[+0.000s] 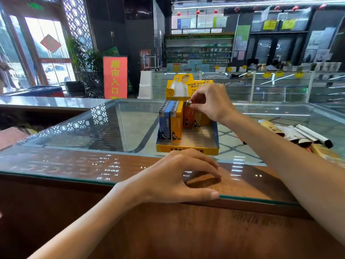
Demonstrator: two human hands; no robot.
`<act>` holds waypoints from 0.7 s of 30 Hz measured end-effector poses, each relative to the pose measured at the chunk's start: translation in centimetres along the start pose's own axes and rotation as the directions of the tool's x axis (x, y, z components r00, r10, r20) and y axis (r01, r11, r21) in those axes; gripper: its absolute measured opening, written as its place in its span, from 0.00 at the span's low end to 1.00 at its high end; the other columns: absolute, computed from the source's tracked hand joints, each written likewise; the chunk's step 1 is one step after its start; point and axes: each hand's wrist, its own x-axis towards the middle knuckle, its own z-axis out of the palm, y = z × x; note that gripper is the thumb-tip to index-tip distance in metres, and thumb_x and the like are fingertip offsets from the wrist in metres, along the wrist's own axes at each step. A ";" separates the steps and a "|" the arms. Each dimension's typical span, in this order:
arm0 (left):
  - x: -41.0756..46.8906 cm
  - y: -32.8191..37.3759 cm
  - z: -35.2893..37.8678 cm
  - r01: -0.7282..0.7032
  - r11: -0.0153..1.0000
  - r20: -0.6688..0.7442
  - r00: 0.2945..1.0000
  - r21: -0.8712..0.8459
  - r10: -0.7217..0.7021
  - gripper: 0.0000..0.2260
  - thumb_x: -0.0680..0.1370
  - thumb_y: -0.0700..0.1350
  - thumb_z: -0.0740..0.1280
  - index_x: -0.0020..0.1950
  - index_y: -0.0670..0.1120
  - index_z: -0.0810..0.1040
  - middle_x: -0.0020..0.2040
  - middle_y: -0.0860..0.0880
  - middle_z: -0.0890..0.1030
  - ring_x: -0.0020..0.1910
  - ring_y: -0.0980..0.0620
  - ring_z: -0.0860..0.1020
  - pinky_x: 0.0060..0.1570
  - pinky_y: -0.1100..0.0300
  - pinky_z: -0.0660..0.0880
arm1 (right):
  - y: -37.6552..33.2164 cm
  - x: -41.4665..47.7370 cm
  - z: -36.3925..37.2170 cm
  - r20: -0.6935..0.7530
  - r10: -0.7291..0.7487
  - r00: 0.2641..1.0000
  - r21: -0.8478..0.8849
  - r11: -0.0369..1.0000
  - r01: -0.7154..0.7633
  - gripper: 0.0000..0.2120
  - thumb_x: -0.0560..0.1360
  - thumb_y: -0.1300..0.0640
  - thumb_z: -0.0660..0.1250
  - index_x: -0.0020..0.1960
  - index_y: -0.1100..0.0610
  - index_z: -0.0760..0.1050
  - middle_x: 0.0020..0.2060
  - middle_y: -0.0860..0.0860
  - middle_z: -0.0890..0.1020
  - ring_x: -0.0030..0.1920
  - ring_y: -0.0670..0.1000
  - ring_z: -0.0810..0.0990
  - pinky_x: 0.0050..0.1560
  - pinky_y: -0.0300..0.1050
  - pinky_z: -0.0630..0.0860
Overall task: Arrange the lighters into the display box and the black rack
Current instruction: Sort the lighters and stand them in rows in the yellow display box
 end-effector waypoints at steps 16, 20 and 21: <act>0.0 0.2 -0.1 0.006 1.000 -0.024 1.000 -0.007 -0.006 0.14 0.74 0.52 0.71 0.58 0.49 0.82 0.59 0.54 0.79 0.59 0.61 0.74 0.54 0.67 0.73 | 0.2 -0.3 1.8 -0.002 -0.077 0.997 -0.167 0.983 0.075 0.16 0.72 0.62 0.71 0.59 0.64 0.78 0.49 0.58 0.76 0.50 0.53 0.72 0.45 0.38 0.65; 0.0 0.1 0.0 0.011 1.000 -0.024 1.000 -0.005 -0.011 0.14 0.73 0.52 0.71 0.57 0.49 0.82 0.59 0.54 0.79 0.59 0.62 0.74 0.54 0.67 0.73 | 0.2 -0.6 1.8 -0.015 -0.066 0.998 -0.139 0.988 0.063 0.16 0.71 0.62 0.72 0.58 0.64 0.78 0.50 0.59 0.76 0.51 0.54 0.73 0.46 0.37 0.65; 0.0 0.1 0.0 0.013 1.000 -0.026 1.000 -0.009 -0.013 0.14 0.73 0.52 0.71 0.57 0.49 0.82 0.59 0.54 0.79 0.59 0.61 0.74 0.54 0.66 0.73 | 0.3 -0.7 1.8 -0.012 -0.067 0.998 -0.132 0.989 0.065 0.16 0.71 0.62 0.72 0.58 0.64 0.78 0.50 0.59 0.76 0.51 0.54 0.73 0.46 0.37 0.65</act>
